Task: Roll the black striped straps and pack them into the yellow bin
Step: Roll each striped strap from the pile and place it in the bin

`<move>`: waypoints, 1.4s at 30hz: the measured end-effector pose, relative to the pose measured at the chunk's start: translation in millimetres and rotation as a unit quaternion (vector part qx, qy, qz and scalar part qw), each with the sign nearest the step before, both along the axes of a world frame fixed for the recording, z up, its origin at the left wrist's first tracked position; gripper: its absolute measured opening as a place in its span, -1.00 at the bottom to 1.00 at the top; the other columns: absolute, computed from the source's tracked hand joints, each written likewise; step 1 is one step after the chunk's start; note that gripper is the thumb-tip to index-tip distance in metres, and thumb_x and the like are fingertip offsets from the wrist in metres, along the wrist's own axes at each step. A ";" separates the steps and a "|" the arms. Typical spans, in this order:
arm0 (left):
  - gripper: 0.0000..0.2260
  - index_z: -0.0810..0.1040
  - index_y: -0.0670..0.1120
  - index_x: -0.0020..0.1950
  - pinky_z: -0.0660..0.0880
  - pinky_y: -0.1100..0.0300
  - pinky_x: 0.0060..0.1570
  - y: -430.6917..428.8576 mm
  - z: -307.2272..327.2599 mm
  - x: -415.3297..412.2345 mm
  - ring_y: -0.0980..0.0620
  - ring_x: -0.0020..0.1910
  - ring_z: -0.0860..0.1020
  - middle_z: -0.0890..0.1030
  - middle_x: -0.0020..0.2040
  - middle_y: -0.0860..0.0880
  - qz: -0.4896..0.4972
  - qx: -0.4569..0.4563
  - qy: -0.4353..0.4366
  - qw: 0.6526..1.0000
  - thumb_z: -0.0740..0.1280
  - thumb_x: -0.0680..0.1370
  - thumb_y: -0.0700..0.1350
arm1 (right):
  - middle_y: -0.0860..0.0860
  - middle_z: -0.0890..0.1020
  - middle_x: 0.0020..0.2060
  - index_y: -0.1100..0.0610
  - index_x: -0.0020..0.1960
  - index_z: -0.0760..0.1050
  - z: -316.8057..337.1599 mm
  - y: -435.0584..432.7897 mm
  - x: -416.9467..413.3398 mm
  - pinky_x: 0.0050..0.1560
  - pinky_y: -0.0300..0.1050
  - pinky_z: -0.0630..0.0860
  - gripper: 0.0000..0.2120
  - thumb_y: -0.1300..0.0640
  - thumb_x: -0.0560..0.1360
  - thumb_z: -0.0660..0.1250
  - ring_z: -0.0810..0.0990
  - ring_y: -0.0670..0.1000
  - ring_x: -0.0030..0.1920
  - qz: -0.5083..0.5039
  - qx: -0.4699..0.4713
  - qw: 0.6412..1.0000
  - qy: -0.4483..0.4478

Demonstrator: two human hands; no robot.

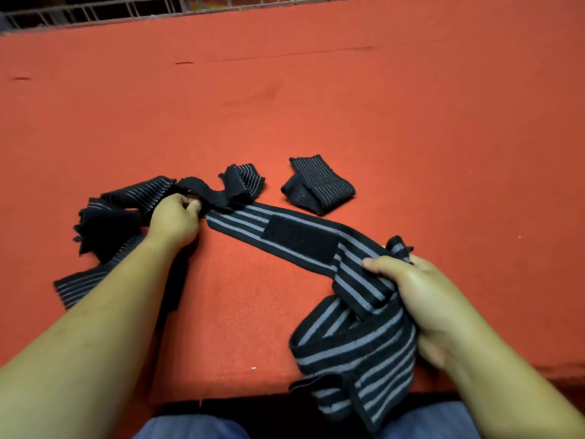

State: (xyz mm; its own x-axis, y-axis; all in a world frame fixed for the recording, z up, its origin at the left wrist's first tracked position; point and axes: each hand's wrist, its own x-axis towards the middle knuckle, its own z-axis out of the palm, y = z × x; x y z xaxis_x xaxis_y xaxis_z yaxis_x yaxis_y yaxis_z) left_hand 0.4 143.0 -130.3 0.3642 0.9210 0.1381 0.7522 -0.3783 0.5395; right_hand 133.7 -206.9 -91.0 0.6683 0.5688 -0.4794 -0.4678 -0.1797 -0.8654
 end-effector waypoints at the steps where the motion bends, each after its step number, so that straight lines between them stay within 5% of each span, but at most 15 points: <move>1: -0.75 0.62 -0.28 0.17 0.42 0.01 0.20 -5.1 4.4 -3.1 -0.28 0.23 0.57 0.64 0.20 -0.30 -0.007 0.006 -0.001 1.000 0.28 0.68 -0.12 | 0.30 0.74 -0.09 0.29 0.13 0.61 -0.7 -0.2 -1.0 0.03 0.23 0.67 -0.81 0.21 0.56 0.41 0.74 0.27 -0.13 -0.004 -0.001 1.000 0.003; 9: -0.81 0.53 -0.07 0.10 0.33 0.11 0.02 -42.2 19.3 -6.8 -0.06 0.04 0.53 0.58 0.01 -0.03 -0.085 0.000 -0.026 0.996 0.18 0.71 -0.03 | 0.28 0.75 -0.11 0.28 0.11 0.62 2.6 -12.2 -16.1 0.00 0.21 0.68 -0.83 0.22 0.56 0.41 0.74 0.23 -0.18 -0.021 0.009 1.000 -0.005; 14: -0.83 0.50 0.04 0.01 0.57 0.02 0.02 -66.5 16.0 -18.6 -0.02 -0.14 0.63 0.64 -0.07 0.02 -0.150 -0.059 -0.112 0.980 0.18 0.70 0.06 | 0.28 0.75 -0.13 0.28 0.09 0.62 5.9 -27.7 -30.6 0.01 0.21 0.67 -0.84 0.22 0.56 0.40 0.73 0.23 -0.21 -0.022 0.014 1.000 -0.002; 16: -0.85 0.48 0.04 0.02 0.53 0.16 -0.15 -88.2 23.0 -24.0 0.13 -0.27 0.55 0.61 -0.10 0.02 -0.168 -0.070 -0.160 0.970 0.18 0.72 0.01 | 0.28 0.75 -0.12 0.29 0.11 0.62 6.8 -35.7 -35.8 0.02 0.21 0.66 -0.82 0.21 0.56 0.41 0.73 0.24 -0.19 -0.023 0.013 1.000 -0.002; 18: -0.86 0.48 -0.02 0.06 0.45 0.28 -0.14 -114.0 32.1 -31.3 0.14 -0.20 0.53 0.59 -0.10 0.00 -0.184 -0.056 -0.223 0.956 0.17 0.74 -0.05 | 0.29 0.75 -0.10 0.29 0.12 0.62 7.8 -47.8 -39.5 0.01 0.17 0.66 -0.81 0.21 0.56 0.40 0.73 0.24 -0.17 -0.027 0.017 0.999 0.003; 22: -0.88 0.47 0.02 0.06 0.48 0.18 -0.10 -154.7 50.8 -55.1 0.05 -0.14 0.51 0.56 -0.10 -0.06 -0.188 -0.115 -0.390 0.894 0.17 0.74 -0.09 | 0.30 0.74 -0.08 0.27 0.07 0.65 7.6 -77.6 -44.9 -0.01 0.12 0.65 -0.83 0.19 0.55 0.40 0.74 0.24 -0.17 -0.052 0.030 0.998 0.031; 25: -0.87 0.48 -0.06 0.11 0.61 0.17 -0.11 -177.6 56.6 -68.4 0.05 -0.13 0.59 0.61 -0.09 -0.07 -0.164 -0.261 -0.526 0.793 0.15 0.74 -0.12 | 0.31 0.74 -0.08 0.27 0.04 0.66 3.7 -92.5 -47.8 0.00 0.15 0.64 -0.84 0.19 0.55 0.41 0.74 0.25 -0.18 -0.077 0.011 0.997 0.022; 28: -0.78 0.56 -0.14 0.14 0.68 0.08 -0.09 -188.3 51.2 -72.5 0.02 -0.06 0.70 0.72 -0.05 -0.07 -0.114 -0.368 -0.565 0.730 0.13 0.74 -0.14 | 0.31 0.74 -0.10 0.27 0.00 0.67 1.1 -100.9 -50.6 -0.01 0.16 0.64 -0.86 0.20 0.56 0.40 0.73 0.23 -0.22 -0.105 0.000 0.994 0.032; 30: -0.68 0.52 -0.23 0.34 0.65 -0.19 0.05 -189.2 43.5 -72.8 -0.10 0.11 0.71 0.72 0.15 -0.15 -0.099 -0.433 -0.540 0.715 0.10 0.74 -0.11 | 0.32 0.74 -0.07 0.29 0.05 0.67 1.5 -103.7 -53.4 0.04 0.18 0.63 -0.83 0.20 0.56 0.39 0.73 0.24 -0.19 -0.106 -0.003 0.993 0.043; 33: -0.62 0.45 -0.24 0.46 0.54 -0.32 0.18 -188.7 32.5 -72.2 -0.22 0.23 0.65 0.66 0.27 -0.23 -0.087 -0.487 -0.485 0.721 0.09 0.73 -0.09 | 0.32 0.74 -0.05 0.30 0.08 0.66 3.5 -106.1 -56.2 -0.03 0.14 0.63 -0.81 0.20 0.57 0.38 0.73 0.24 -0.18 -0.099 0.004 0.994 0.040; 36: -0.70 0.54 -0.24 0.31 0.55 -0.10 0.15 -200.9 30.6 -67.0 -0.22 0.23 0.62 0.65 0.24 -0.24 -0.134 -0.492 -0.445 0.736 0.13 0.69 -0.16 | 0.32 0.73 -0.05 0.31 0.14 0.62 3.7 -107.1 -58.3 -0.08 0.11 0.64 -0.78 0.21 0.56 0.37 0.72 0.24 -0.18 -0.086 0.006 0.996 0.032; 38: -0.76 0.61 -0.16 0.16 0.46 0.05 0.04 -208.6 32.5 -61.9 -0.10 0.11 0.58 0.68 0.11 -0.17 -0.172 -0.461 -0.415 0.765 0.15 0.67 -0.21 | 0.31 0.74 -0.06 0.30 0.14 0.61 3.9 -107.6 -59.6 -0.04 0.14 0.62 -0.79 0.20 0.56 0.37 0.72 0.24 -0.17 -0.076 0.003 0.997 0.026; 42: -0.88 0.57 -0.01 -0.11 0.33 -0.02 0.13 -213.3 32.4 -53.8 0.05 -0.03 0.48 0.57 -0.12 0.03 -0.273 -0.346 -0.268 0.857 0.24 0.55 -0.08 | 0.35 0.72 -0.01 0.31 0.15 0.61 6.0 -115.0 -56.4 0.00 0.18 0.61 -0.76 0.20 0.55 0.37 0.71 0.25 -0.14 -0.093 0.018 0.995 0.031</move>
